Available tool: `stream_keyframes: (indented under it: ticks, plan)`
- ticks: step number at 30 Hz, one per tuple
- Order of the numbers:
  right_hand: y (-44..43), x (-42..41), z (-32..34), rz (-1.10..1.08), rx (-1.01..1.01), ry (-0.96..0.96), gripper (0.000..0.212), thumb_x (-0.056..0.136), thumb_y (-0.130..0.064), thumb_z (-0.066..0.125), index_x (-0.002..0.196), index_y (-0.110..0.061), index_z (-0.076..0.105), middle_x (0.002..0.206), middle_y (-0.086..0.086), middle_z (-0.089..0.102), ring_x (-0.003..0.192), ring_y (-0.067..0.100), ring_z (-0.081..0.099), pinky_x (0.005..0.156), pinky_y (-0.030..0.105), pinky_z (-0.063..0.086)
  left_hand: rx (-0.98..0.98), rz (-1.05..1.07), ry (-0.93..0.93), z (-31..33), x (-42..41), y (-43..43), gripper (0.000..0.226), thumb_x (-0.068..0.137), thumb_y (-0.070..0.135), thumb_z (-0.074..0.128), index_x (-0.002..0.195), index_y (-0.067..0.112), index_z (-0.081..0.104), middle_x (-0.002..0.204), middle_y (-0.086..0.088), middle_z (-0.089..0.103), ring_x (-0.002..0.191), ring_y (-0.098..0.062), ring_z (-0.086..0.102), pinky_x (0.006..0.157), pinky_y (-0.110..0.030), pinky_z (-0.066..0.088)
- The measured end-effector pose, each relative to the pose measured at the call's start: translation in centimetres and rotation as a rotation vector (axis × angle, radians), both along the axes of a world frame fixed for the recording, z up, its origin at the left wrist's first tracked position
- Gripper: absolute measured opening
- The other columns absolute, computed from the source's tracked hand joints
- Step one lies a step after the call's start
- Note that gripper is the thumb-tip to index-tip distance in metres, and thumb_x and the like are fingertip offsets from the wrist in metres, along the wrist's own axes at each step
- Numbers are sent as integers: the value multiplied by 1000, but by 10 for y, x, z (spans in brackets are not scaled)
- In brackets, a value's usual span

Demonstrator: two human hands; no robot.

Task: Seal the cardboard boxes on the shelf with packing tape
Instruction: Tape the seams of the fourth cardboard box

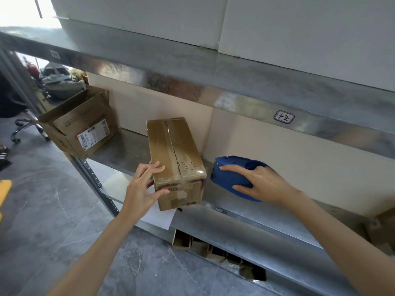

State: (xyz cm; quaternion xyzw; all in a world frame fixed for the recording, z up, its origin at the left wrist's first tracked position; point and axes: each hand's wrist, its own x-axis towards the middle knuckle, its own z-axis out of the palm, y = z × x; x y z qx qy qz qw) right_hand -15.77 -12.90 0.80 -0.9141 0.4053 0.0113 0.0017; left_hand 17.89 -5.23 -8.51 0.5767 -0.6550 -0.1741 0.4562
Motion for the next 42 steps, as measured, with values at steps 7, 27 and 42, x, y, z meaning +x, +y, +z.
stream_keyframes:
  ticks: [7, 27, 42]
  plan:
    - [14, 28, -15, -25, -125, -20, 63, 97, -43, 50, 142, -51, 7, 59, -3, 50, 45, 18, 50, 41, 30, 40, -13, 8, 2, -3, -1, 0, 66, 69, 20, 88, 124, 33, 56, 125, 40, 37, 124, 17, 40, 93, -3, 42]
    - [-22, 30, -84, -426, 333, -262, 68, 97, -29, 55, 151, -43, 17, 115, 12, 67, 82, 31, 64, 67, 36, 54, -38, 57, 16, -8, -2, 6, 69, 68, 15, 89, 129, 22, 59, 129, 17, 44, 133, 3, 39, 97, -4, 40]
    - [-46, 14, -119, -461, 387, -114, 90, 94, -24, 54, 151, -47, -11, 61, 8, 56, 53, 22, 55, 53, 32, 47, -13, 41, 48, -5, -5, 6, 69, 70, 9, 88, 130, 22, 57, 130, 35, 35, 135, 2, 37, 98, -4, 39]
